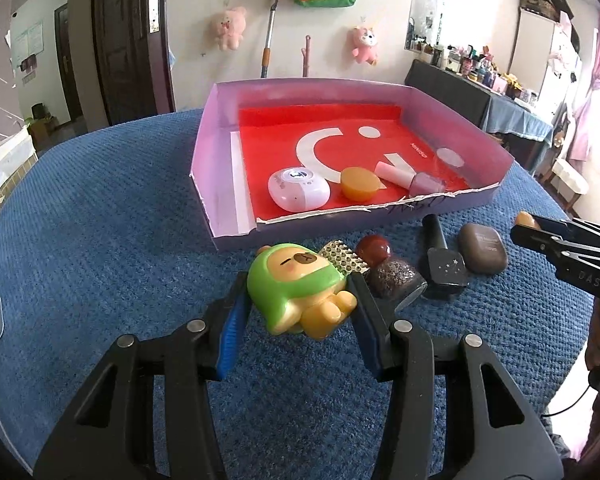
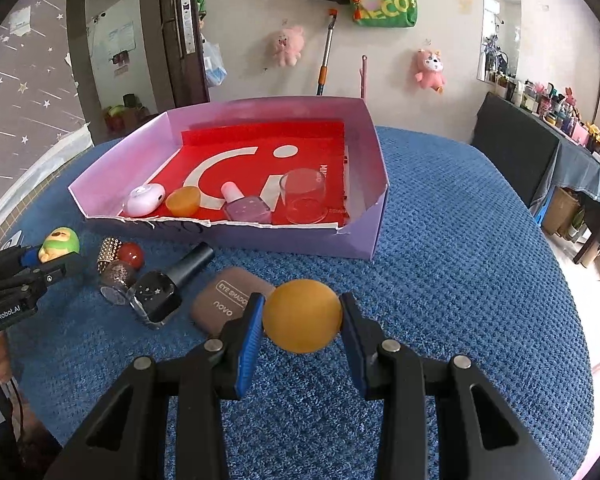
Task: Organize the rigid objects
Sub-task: 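Carry the toy figure into the box with the left tool while the right tool carries the sponge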
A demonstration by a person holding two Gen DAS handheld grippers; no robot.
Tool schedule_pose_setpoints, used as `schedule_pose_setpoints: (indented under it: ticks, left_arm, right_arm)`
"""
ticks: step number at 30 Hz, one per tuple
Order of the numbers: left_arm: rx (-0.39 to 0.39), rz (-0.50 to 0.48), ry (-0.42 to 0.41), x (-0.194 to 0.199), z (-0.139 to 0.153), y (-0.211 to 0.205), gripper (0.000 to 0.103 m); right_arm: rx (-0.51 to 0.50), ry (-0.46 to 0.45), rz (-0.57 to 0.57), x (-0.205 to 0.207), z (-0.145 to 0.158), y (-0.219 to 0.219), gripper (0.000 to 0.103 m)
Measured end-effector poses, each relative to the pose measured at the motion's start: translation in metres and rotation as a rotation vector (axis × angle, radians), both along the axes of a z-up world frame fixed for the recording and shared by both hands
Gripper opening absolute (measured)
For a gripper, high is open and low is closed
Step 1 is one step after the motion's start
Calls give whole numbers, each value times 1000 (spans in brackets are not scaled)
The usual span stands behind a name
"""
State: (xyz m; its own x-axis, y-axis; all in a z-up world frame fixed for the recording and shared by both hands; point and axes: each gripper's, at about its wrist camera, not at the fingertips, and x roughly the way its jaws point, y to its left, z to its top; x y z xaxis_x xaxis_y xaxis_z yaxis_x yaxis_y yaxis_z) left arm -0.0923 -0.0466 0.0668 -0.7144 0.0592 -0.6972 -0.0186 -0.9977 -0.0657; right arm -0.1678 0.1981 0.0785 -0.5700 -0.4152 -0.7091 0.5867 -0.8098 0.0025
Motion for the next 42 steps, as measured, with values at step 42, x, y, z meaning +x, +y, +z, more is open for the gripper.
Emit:
schedule_pose_setpoints:
  ticks: [42]
  left_arm:
    - [6,-318,-285,-202,2,38,46]
  right_arm:
    - [256,-172,291,-141,-3,-139,40]
